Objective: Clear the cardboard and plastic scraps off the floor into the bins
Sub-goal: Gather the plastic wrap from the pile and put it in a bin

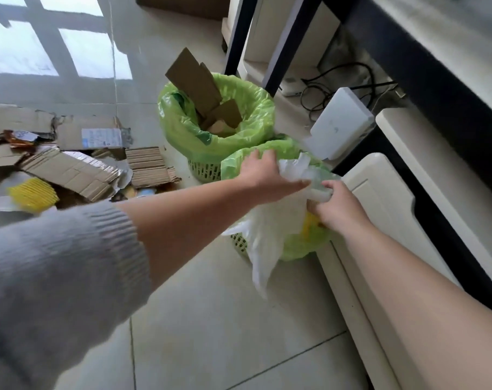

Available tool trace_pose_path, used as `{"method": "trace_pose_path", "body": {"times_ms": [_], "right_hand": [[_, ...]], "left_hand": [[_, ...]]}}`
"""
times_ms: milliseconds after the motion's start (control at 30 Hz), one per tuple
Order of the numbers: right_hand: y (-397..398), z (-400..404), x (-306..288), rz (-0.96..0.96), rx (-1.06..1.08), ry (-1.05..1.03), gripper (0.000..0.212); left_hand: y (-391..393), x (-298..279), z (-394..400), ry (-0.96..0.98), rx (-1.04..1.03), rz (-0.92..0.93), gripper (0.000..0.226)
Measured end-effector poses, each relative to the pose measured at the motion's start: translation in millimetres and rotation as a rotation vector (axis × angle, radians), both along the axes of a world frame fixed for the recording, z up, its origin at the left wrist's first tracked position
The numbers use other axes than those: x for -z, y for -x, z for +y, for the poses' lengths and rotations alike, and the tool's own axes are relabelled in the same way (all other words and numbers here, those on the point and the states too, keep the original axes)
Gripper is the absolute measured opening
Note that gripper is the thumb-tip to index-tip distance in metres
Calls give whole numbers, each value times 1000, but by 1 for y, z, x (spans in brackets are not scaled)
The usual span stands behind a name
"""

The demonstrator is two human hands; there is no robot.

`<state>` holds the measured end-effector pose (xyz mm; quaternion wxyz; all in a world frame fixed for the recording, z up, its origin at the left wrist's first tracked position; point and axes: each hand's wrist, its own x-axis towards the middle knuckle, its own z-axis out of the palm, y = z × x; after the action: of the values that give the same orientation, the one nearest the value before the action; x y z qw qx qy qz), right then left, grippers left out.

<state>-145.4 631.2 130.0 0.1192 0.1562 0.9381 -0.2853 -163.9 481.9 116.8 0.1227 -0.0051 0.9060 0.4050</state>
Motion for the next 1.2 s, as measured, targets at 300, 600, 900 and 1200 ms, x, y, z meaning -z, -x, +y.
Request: {"method": "trace_pose_path", "body": {"times_ms": [300, 600, 900, 1200], "right_hand": [[-33, 8, -3, 100, -331, -185, 58], [-12, 19, 30, -48, -309, -307, 23], [-18, 7, 37, 35, -426, -504, 24], [-39, -8, 0, 148, -385, -492, 47]], "left_hand": [[-33, 25, -58, 618, 1141, 949, 65], [4, 14, -22, 146, 617, 458, 22], [17, 21, 20, 946, 504, 326, 40], [-26, 5, 11, 614, 424, 314, 55]]}}
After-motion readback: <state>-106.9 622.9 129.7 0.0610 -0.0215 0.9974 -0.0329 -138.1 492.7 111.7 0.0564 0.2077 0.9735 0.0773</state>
